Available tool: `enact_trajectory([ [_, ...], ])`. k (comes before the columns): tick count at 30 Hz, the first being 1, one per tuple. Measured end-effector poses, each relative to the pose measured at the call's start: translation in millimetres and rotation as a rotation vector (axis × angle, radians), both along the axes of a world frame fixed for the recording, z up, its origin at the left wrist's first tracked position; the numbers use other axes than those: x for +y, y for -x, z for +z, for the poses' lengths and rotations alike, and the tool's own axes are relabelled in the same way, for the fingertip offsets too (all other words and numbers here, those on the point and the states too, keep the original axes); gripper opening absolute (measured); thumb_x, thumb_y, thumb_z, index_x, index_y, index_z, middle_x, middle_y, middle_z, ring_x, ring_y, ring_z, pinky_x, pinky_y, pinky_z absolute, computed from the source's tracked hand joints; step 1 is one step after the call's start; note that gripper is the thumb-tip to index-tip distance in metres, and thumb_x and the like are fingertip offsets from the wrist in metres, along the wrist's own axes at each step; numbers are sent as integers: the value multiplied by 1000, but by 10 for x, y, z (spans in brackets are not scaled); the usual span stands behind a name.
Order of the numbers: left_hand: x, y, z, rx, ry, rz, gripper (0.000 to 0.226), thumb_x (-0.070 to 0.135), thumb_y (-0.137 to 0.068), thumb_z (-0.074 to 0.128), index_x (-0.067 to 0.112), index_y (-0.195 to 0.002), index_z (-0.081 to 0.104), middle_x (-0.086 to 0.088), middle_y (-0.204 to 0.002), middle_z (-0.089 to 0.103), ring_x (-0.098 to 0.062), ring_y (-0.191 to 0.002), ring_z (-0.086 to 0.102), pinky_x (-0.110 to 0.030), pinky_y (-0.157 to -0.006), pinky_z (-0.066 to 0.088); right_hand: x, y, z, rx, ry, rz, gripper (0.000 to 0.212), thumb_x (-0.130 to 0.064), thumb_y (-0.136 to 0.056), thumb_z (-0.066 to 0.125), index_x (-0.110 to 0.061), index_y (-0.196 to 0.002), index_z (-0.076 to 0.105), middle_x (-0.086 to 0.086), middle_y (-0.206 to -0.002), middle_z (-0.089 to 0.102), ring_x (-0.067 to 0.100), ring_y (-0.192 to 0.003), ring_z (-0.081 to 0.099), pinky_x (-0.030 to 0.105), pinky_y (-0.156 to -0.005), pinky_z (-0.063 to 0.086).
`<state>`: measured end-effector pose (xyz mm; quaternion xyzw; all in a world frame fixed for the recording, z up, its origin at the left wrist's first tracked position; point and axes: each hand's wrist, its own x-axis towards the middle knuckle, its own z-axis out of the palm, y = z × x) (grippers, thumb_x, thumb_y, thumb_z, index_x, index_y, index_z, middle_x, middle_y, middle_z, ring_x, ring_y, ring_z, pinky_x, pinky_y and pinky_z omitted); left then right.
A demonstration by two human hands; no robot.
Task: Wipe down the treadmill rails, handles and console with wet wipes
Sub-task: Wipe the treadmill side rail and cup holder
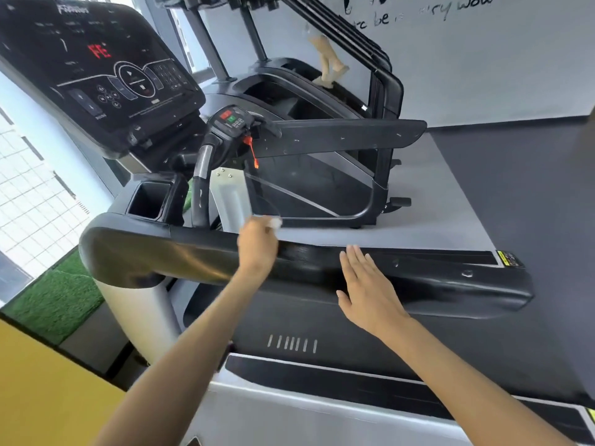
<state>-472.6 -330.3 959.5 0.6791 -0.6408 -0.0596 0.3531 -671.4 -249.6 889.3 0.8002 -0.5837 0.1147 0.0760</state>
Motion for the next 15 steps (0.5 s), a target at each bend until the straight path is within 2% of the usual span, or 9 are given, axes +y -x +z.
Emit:
enact_trajectory([
  [2,-55,-182,-49,-89,-19,149,33,-7,-89,42,-1,-114,63,-19,-116,56,-36,-104,54,-36,-83,40,6,-7,4,-19,-8,6,70,-34,-99,39,2,-150,7,20,-158,4,29,-148,3,36,-119,0],
  [5,88,27,-262,-138,-32,166,32,-13,-83,42,-5,-108,60,-19,-113,52,-35,-104,47,-35,-77,37,11,-10,1,-29,-14,7,71,-34,-98,40,2,-150,5,20,-158,3,29,-148,1,37,-119,0],
  [7,222,299,-380,-160,0,66,30,-16,-77,45,-5,-100,61,-20,-105,52,-35,-102,47,-38,-77,40,16,-7,-1,-27,-17,3,72,-33,-98,41,2,-150,6,20,-158,4,29,-148,1,36,-118,-2],
  [9,352,524,-411,-161,19,-125,27,-17,-74,47,-4,-92,63,-18,-95,53,-34,-94,49,-38,-74,43,22,-9,12,-27,-11,10,72,-32,-97,41,3,-149,6,21,-158,5,29,-148,2,35,-117,-4],
  [11,380,546,-351,-120,3,-373,26,-14,-81,47,-2,-93,67,-12,-91,55,-30,-90,53,-32,-78,44,28,-13,26,-35,-3,15,71,-33,-97,41,3,-149,7,21,-158,4,29,-148,2,35,-116,-6],
  [12,333,473,-281,-92,-2,-433,25,-11,-85,49,-1,-95,69,-10,-91,56,-29,-89,56,-27,-80,43,30,-13,31,-39,-3,16,71,-33,-98,40,2,-149,7,21,-158,4,29,-148,2,35,-116,-6],
  [13,263,356,-214,-71,11,-413,24,-9,-87,51,0,-98,70,-10,-93,58,-30,-90,58,-26,-82,42,28,-10,30,-42,-10,19,71,-33,-98,39,2,-150,6,20,-158,3,28,-148,1,35,-117,-6],
  [15,106,48,-111,-73,27,-199,29,-7,-89,48,0,-109,68,-16,-104,59,-33,-95,58,-30,-85,41,29,3,24,-41,-32,26,71,-32,-99,38,1,-150,2,19,-159,0,27,-148,-2,34,-117,-7],
])
